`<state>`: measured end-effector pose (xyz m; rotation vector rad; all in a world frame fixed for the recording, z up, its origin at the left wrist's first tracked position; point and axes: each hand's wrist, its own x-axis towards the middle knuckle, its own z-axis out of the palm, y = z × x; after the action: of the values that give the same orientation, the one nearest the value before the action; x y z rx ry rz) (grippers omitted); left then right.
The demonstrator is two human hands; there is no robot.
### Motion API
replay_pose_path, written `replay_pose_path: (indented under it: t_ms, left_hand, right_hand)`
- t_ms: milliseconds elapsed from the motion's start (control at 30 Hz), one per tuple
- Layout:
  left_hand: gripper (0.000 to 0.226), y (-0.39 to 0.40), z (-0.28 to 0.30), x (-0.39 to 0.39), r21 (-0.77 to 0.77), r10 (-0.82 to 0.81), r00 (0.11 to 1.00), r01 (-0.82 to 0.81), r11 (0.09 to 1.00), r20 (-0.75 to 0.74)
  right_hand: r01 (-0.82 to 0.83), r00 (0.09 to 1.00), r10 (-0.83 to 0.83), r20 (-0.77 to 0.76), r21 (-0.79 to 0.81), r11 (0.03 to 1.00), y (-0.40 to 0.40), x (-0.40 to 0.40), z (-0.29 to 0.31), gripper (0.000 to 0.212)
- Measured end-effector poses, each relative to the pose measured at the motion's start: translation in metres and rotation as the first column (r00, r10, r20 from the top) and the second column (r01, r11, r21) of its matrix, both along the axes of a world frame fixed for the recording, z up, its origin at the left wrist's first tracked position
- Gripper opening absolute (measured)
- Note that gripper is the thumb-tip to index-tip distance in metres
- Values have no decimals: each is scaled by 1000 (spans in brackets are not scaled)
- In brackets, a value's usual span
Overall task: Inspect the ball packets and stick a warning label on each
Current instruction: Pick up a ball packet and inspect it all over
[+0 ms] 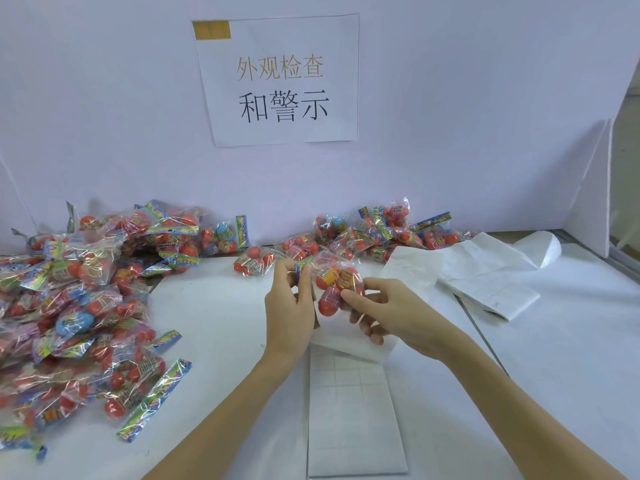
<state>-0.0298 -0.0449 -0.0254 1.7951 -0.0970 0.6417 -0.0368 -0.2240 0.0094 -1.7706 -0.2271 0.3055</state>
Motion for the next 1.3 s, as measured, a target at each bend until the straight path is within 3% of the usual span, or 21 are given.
replay_pose_path:
  t_ms: [233,467,633,733,867,967,1033,1100,1300]
  left_hand:
    - [16,7,3,3,19,9,999,-10,1000,48]
    - [16,13,13,5,113,-44,996,36,993,73]
    - [10,14,12,3,93,-74,995,80,992,-61]
    - [36,18,18,1,0,-242,953,246,969,-184]
    - [29,22,29,0,-138,-454,863,433,891,-222]
    - [18,18,27,0,-152,-420,878,394,907,-232]
    - [13,16,26,-1,-213,-381,894,335,918,-237]
    - [12,15,27,0,-280,-366,896,295,913,-252]
    - [27,15,33,-3,-474,-482,827,313,823,-290]
  right_hand:
    - [-187,982,187,15,156,970,-12,0,0,7]
    - [-239,971,241,6,167,957,-18,2,4,20]
    - [-202,977,196,85,69,977,-20,3,5,18]
    - [-164,983,164,88,3,986,-21,5,3,23]
    - [-98,989,102,103,-40,994,-18,9,5,28]
    - [-37,993,38,109,-13,999,-16,10,4,31]
    - [16,992,-21,128,39,999,-17,12,2,24]
    - [60,983,-74,170,85,995,-17,13,1,30]
    - [167,933,-198,302,127,978,-12,11,-1,30]
